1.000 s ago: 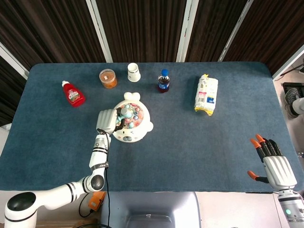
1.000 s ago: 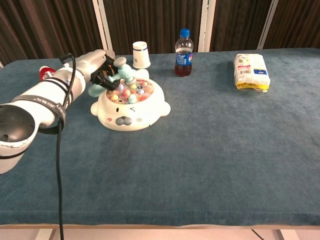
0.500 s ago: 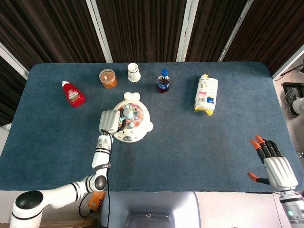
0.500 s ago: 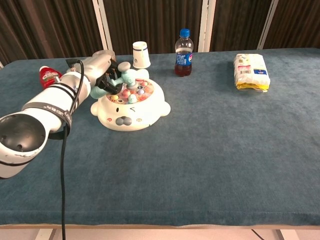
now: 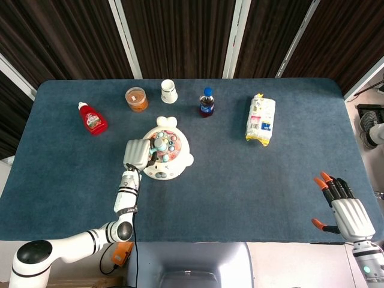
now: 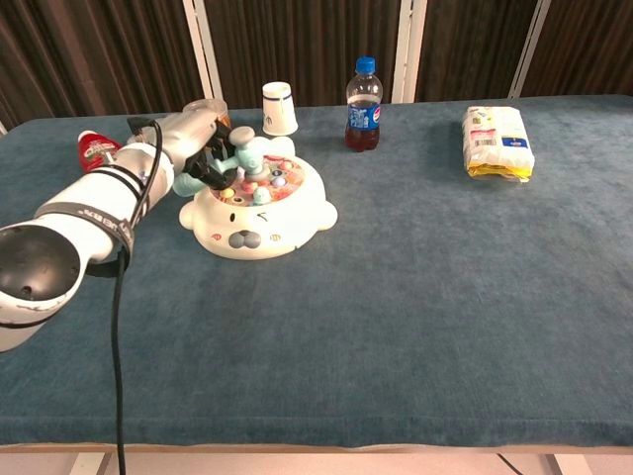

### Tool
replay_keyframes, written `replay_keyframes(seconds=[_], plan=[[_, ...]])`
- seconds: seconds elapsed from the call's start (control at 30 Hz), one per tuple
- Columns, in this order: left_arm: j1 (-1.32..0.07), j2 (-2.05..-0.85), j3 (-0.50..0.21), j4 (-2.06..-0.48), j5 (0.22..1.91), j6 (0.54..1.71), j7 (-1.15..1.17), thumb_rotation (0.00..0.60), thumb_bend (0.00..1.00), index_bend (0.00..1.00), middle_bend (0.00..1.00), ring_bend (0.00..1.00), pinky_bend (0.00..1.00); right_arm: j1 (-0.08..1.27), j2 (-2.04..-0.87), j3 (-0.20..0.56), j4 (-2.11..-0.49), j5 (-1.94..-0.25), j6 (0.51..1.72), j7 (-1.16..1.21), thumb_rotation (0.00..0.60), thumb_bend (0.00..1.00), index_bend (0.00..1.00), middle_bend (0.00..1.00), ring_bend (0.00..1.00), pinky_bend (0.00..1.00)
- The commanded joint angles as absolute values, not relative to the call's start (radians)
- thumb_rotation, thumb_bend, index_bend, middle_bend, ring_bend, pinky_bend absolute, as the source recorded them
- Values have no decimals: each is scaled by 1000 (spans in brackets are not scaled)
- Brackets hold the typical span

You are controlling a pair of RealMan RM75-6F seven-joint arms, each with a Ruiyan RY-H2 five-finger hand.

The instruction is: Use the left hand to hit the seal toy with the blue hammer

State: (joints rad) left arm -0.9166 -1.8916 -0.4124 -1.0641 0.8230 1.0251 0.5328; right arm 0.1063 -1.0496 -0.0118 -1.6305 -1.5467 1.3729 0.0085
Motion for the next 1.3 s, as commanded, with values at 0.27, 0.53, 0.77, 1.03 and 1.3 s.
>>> replay_keyframes(seconds=[0.27,0.53,0.77,1.03,1.3], plan=[[-922,-1888,-408,-1057,789,1001,547,600,787,650,1000,1000,1000,108,-1046,-13,-1628,-1548,1372,22,600,232,0,0,0,0],[-926,-1877,-412,-1070,790,1003,534,600,788,650,1000,1000,1000,109,-1046,-13,-1628,-1547,1369,22,600,232,0,0,0,0],[-930,-1844,-441,-1072,800,1022,504,600,788,650,1000,1000,1000,107,-1042,-14,-1628,-1549,1373,27,600,233,0,0,0,0],[-941,-1829,-448,-1054,732,988,543,600,786,650,1000,1000,1000,105,-1042,-14,-1629,-1551,1376,27,600,232,0,0,0,0],[-953,-1849,-441,-1006,703,961,541,600,787,650,1000,1000,1000,106,-1042,-12,-1627,-1547,1375,31,600,232,0,0,0,0]])
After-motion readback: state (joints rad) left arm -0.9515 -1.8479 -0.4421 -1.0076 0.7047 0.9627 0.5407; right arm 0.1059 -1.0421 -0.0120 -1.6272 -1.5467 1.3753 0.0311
